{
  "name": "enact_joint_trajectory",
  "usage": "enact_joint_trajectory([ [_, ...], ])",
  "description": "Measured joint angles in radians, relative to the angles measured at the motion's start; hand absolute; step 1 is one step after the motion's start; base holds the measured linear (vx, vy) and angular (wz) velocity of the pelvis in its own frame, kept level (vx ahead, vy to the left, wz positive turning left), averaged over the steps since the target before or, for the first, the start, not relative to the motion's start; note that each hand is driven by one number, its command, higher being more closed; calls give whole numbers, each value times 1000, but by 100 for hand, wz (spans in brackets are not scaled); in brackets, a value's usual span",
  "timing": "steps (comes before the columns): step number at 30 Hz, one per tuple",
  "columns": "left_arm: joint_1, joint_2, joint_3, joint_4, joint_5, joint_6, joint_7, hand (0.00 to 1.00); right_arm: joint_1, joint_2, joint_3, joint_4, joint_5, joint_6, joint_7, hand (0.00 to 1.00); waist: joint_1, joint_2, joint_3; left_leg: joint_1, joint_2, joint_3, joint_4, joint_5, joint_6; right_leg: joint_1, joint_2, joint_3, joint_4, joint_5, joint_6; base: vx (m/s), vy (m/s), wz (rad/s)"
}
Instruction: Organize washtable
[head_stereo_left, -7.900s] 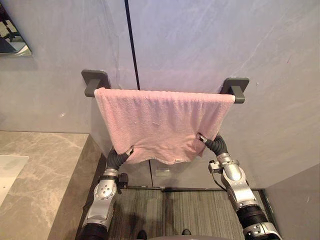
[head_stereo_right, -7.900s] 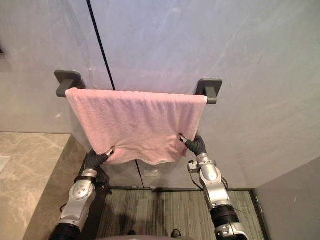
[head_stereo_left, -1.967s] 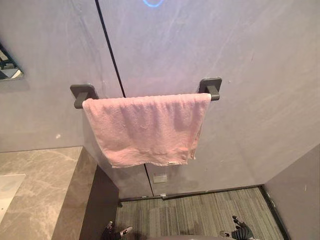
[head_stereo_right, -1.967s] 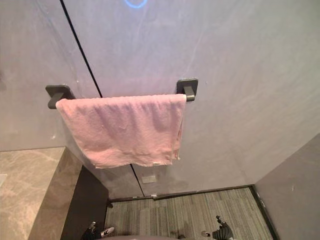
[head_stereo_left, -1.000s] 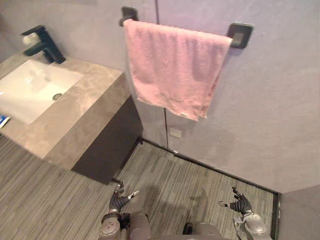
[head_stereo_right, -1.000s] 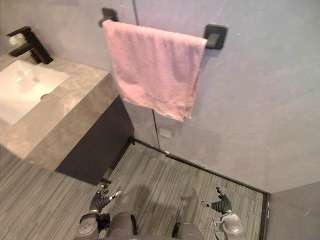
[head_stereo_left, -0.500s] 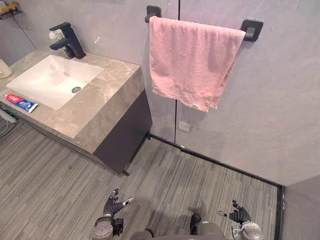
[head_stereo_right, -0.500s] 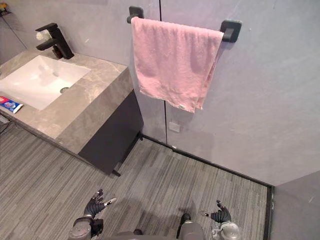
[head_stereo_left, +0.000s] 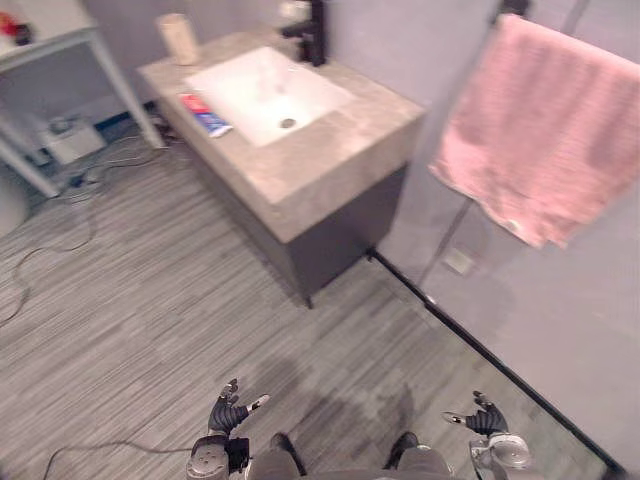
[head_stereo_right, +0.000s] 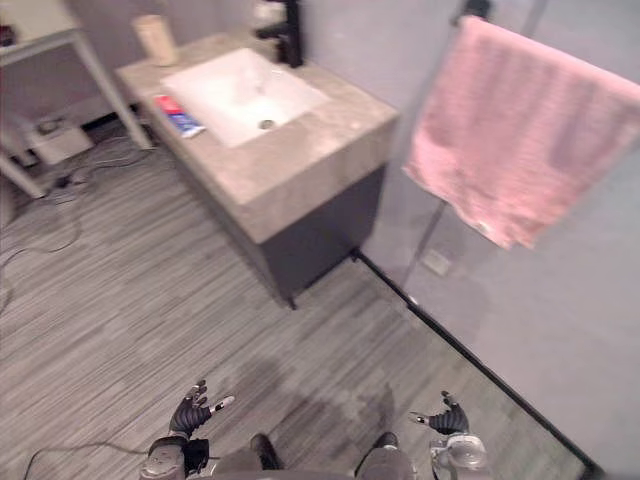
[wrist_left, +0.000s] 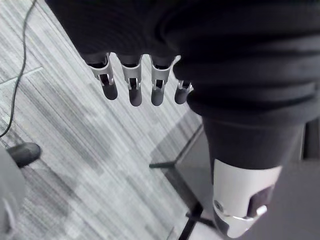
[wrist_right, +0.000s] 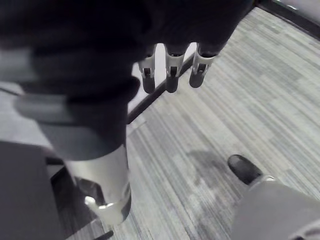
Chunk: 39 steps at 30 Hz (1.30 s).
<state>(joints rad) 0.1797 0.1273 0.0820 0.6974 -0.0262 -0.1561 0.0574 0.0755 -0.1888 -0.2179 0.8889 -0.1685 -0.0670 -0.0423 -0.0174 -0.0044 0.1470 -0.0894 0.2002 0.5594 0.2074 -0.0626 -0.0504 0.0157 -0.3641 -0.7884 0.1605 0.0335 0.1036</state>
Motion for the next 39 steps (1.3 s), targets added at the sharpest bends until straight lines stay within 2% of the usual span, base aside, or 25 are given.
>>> enact_joint_trajectory([
  [2,-5,11,-1,-3,-2,0,-1,0,3,24,0,6,0,1,1,0,5,-11,-13,-77,-40,-76,56,-26,34,12,-28,-42,-14,13,6,-68,287,109],
  [4,-3,14,1,-4,-2,1,-11,0,-3,29,5,30,0,5,2,0,8,5,-3,-149,-33,-134,183,-82,61,36,-29,-63,-14,19,13,-24,282,85],
  [6,23,15,25,-4,-2,3,-13,0,-3,33,41,39,-1,10,6,0,52,26,5,-198,-10,-184,328,-172,71,64,-21,-47,1,16,43,-38,275,32],
  [7,34,16,32,-4,-1,6,-13,0,-5,36,47,39,-1,10,7,0,57,27,5,-206,-13,-197,347,-188,73,61,-16,-17,8,-2,57,-59,224,56],
  [8,44,18,36,-10,-1,14,-13,0,-7,40,58,37,-1,11,8,0,62,28,6,-228,-37,-232,370,-214,77,31,3,107,38,-69,40,-57,195,88],
  [9,58,18,35,-36,0,20,-15,0,-5,46,60,33,0,11,9,0,57,10,10,-233,-77,-263,364,-222,89,-26,11,274,108,-145,-13,-44,164,102],
  [11,63,18,30,-53,1,23,-25,0,4,50,60,34,1,12,19,0,57,-23,14,-231,-146,-296,356,-235,110,-75,27,492,200,-251,-26,34,75,107],
  [13,70,20,30,-60,1,31,-32,0,12,59,62,35,3,18,24,0,59,-41,16,-227,-191,-331,356,-248,132,-102,31,577,289,-315,-33,89,26,83],
  [14,69,22,28,-60,1,36,-31,0,7,70,72,28,10,18,24,0,58,-47,22,-219,-205,-355,354,-253,141,-132,54,589,355,-342,-9,144,-14,48],
  [15,69,27,13,-68,0,41,-31,0,7,81,81,17,21,17,24,0,57,-49,32,-199,-203,-375,349,-259,153,-169,95,599,424,-375,-17,121,-16,38],
  [17,66,36,-13,-81,-1,43,-32,0,18,94,82,-4,30,17,24,0,54,-45,47,-157,-203,-394,322,-262,157,-227,158,596,464,-385,-3,142,-40,23],
  [18,61,33,-16,-91,-1,43,-32,0,22,96,82,-17,36,17,23,0,51,-57,50,-140,-203,-403,313,-264,158,-244,176,592,466,-384,-4,235,-82,38],
  [20,37,30,-52,-106,-1,41,-33,0,39,96,81,-40,41,17,21,0,28,-52,65,-96,-202,-453,276,-270,150,-332,231,569,404,-370,-7,271,-105,56],
  [21,24,25,-57,-106,-1,41,-34,0,49,96,80,-42,41,17,20,0,25,-54,67,-86,-201,-467,269,-274,144,-350,243,570,370,-352,-7,373,-140,70],
  [22,10,17,-70,-105,-1,41,-33,0,70,98,77,-43,54,11,20,0,13,-60,67,-51,-201,-505,243,-286,123,-376,262,588,280,-273,-16,262,-95,64],
  [23,8,17,-76,-105,-1,40,-35,0,77,100,76,-43,59,10,21,0,6,-65,63,-45,-204,-520,231,-292,113,-370,266,602,254,-246,-19,439,-192,93],
  [25,-3,17,-78,-105,0,39,-35,0,110,105,69,-46,64,7,20,0,-7,-71,55,1,-203,-561,208,-316,79,-364,267,609,265,-185,-62,463,-221,68],
  [26,-2,14,-76,-105,0,39,-34,0,116,105,69,-53,64,9,20,0,-5,-69,52,38,-178,-567,200,-327,40,-342,286,596,275,-160,-110,590,-235,36],
  [27,6,9,-68,-117,0,42,-33,0,121,108,71,-89,63,9,20,0,1,-41,50,9,-128,-551,321,-312,-12,-297,317,564,279,-189,-151,600,-238,25],
  [28,5,9,-69,-121,0,42,-33,0,121,108,71,-95,63,8,20,0,1,-38,51,-6,-121,-547,361,-302,-28,-288,321,559,279,-194,-157,570,-235,16],
  [29,5,-4,-68,-147,-1,43,-35,0,123,100,71,-110,62,8,24,0,0,-28,52,-55,-92,-517,514,-228,-72,-245,332,550,267,-202,-169,557,-217,2],
  [30,18,-20,-66,-174,-1,42,-36,0,137,100,72,-138,65,7,22,0,3,-22,53,-82,-53,-472,652,-167,-64,-165,347,559,216,-207,-177,557,-191,-9],
  [33,23,-51,-38,-203,-2,37,-35,0,146,107,59,-158,90,34,3,0,14,-20,53,-105,21,-359,781,-192,-36,-4,367,628,114,-218,-195,587,-107,-45],
  [36,13,-53,-16,-215,-1,36,-35,0,170,104,21,-158,100,43,-3,0,29,-16,52,-197,37,-298,714,-226,18,79,352,716,22,-219,-195,383,55,-67],
  [39,4,-54,3,-201,-1,35,-34,0,181,104,-25,-131,101,58,-21,0,33,-37,65,-271,10,-287,543,-225,17,143,300,742,5,-232,-174,390,212,-58],
])
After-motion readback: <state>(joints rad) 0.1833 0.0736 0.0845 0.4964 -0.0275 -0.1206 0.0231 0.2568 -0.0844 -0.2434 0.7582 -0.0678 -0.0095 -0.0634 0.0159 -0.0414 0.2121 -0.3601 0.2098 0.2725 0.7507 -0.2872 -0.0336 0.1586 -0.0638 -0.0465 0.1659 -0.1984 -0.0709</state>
